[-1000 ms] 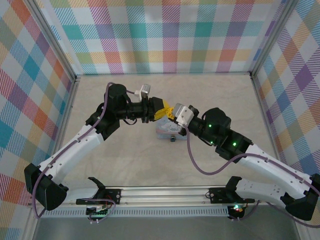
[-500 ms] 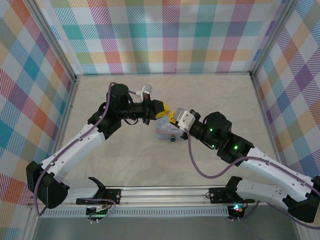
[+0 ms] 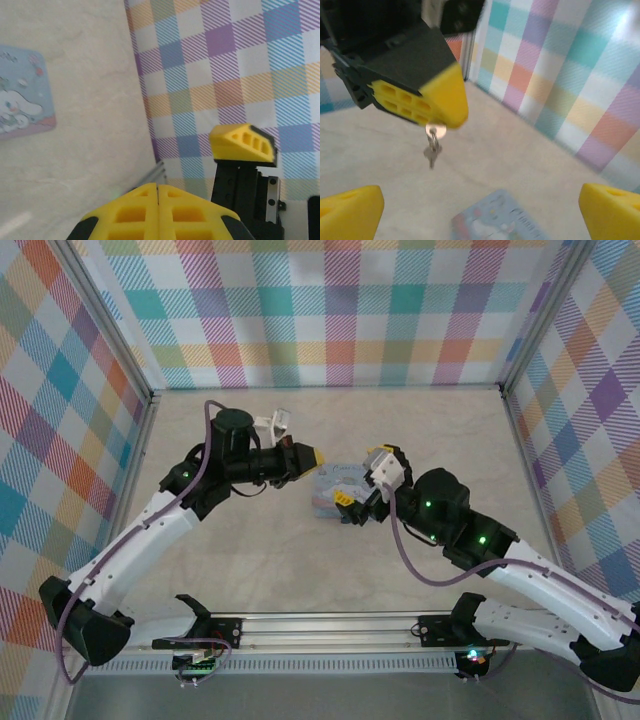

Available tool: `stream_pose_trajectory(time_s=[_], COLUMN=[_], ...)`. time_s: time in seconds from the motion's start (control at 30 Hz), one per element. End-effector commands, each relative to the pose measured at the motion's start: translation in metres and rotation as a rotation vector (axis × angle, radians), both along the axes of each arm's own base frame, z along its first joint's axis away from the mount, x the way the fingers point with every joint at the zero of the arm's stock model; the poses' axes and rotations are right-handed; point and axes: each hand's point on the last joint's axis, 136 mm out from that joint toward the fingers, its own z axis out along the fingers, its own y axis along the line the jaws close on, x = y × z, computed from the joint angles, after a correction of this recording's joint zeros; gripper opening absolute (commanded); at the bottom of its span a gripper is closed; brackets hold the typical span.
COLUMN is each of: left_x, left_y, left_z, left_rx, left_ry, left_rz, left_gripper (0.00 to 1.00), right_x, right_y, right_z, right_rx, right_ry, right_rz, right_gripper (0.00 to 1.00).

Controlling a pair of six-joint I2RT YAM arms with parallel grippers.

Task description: Unlock a padlock with a key

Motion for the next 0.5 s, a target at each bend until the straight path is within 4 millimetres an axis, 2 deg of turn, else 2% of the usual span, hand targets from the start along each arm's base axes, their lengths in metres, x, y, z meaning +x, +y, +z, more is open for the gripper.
stream_pose_trajectory(time_s=[0.0, 0.1, 0.23, 0.37, 0.47], left_x=[0.011, 0.018, 0.022, 0.019, 0.013], left_y=[0.018, 0.024, 0.025, 0.019, 0.016], left_z=[-0.003, -0.007, -0.004, 0.002, 0.008], left_rx=[0.098, 0.121, 0.098, 0.041, -0.008], left_ry=[-0.132, -0.184, -0.250, -0.313, -0.348], left_rz=[0.073, 0.112, 0.132, 0.122, 0.119], left_gripper=[0.00, 0.00, 0.00, 0.00, 0.00], right_x=[0.000, 0.001, 0.009, 0.020, 0.022], right_y=[-0.001, 0.003, 0.004, 0.006, 0.016], right_z=[-0.016, -0.019, -0.012, -0.009, -0.007], right_rx=[0.140, 0.254, 0.457, 0.628, 0.708], right_ry=[0.268, 0.415, 0.565, 0.676, 0.725], right_rz=[-0.034, 0.016, 0.103, 0.175, 0.260], right_gripper=[1.00, 1.00, 0.98, 0.84, 0.65])
